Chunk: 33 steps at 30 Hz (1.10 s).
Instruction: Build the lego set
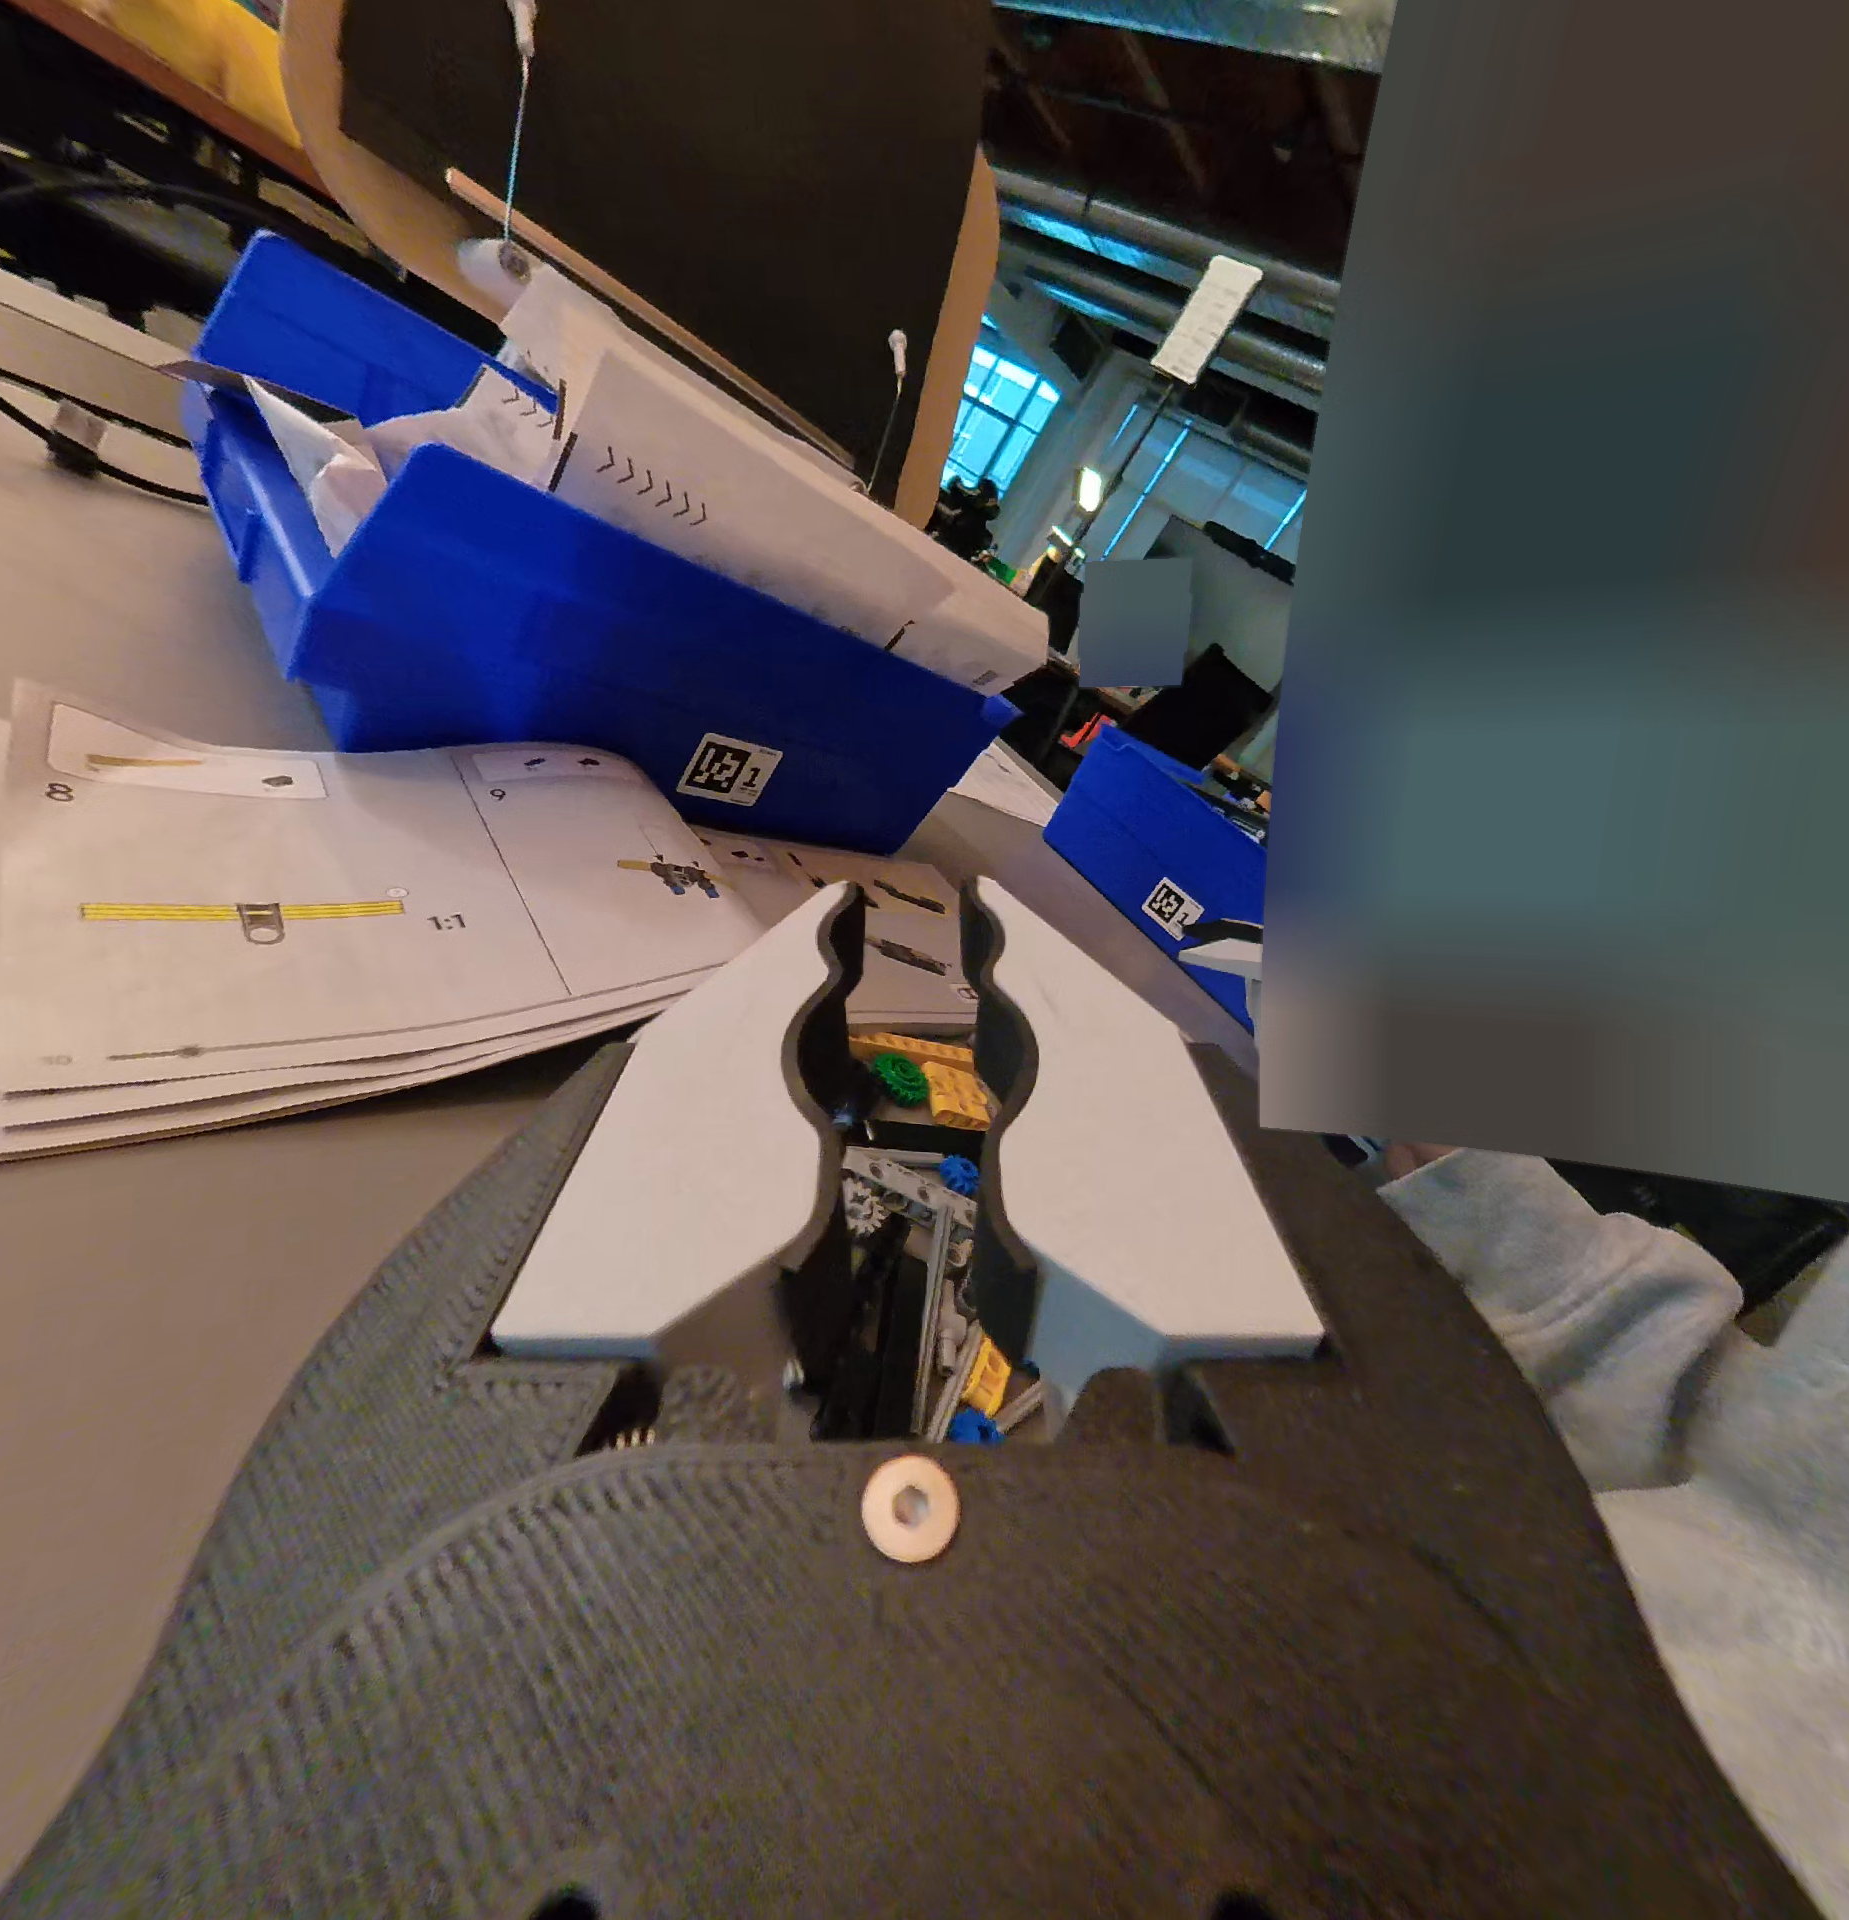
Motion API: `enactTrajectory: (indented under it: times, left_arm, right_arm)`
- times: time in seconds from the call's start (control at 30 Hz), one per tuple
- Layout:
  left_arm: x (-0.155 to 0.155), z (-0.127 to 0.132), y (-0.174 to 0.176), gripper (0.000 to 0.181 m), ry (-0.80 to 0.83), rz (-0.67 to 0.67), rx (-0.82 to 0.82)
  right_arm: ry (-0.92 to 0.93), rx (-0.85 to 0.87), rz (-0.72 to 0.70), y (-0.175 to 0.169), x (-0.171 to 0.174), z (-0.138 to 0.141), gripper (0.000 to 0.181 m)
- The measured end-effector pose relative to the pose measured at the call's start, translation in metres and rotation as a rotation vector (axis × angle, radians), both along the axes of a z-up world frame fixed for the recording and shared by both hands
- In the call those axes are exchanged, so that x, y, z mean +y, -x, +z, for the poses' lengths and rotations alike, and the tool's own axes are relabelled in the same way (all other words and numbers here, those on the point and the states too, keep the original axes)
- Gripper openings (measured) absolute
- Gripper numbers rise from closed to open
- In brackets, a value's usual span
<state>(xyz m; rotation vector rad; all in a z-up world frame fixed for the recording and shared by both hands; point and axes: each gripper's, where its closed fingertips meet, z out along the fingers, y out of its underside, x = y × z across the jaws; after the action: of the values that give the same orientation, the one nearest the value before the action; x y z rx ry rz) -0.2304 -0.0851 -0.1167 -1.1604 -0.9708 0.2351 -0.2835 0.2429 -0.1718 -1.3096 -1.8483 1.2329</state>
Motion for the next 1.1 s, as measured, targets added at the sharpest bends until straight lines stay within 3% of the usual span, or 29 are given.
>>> enactTrajectory:
  times: [0.03,0.17,0.4,0.6,0.63,0.73,0.8,0.93,1.1]
  left_arm:
    - [0.000,0.000,0.000,0.015,0.005,0.004,0.002]
    - [0.001,0.003,-0.006,0.001,0.023,-0.017,0.003]
    - [-0.003,0.008,-0.010,0.000,0.048,0.000,0.044]
    - [0.003,0.000,-0.007,0.000,0.086,0.007,0.009]
    - [0.004,-0.004,-0.005,0.000,0.097,0.013,-0.014]
    - [0.009,-0.012,-0.003,0.000,0.111,0.009,-0.055]
    - [0.013,-0.014,-0.003,0.000,0.098,-0.006,-0.079]
    - [0.020,-0.018,-0.004,0.000,0.143,-0.015,-0.092]
    - [0.032,-0.022,-0.011,0.000,0.209,-0.065,-0.083]
  right_arm:
    - [0.004,0.007,-0.001,0.000,0.000,0.001,0.077]
    - [0.010,0.040,-0.059,0.001,0.009,0.007,0.072]
    - [-0.016,0.114,-0.073,-0.014,0.016,0.023,0.077]
    - [-0.045,0.198,0.028,-0.040,0.005,0.031,0.082]
    - [-0.045,0.218,0.050,-0.043,0.003,0.034,0.076]
    - [-0.013,0.307,0.102,-0.049,-0.002,0.049,0.021]
    - [0.026,0.312,0.160,-0.052,-0.009,0.051,0.007]
    - [-0.004,0.283,0.180,-0.051,-0.015,0.043,0.010]
    - [-0.100,0.296,0.144,-0.045,-0.018,0.037,0.034]
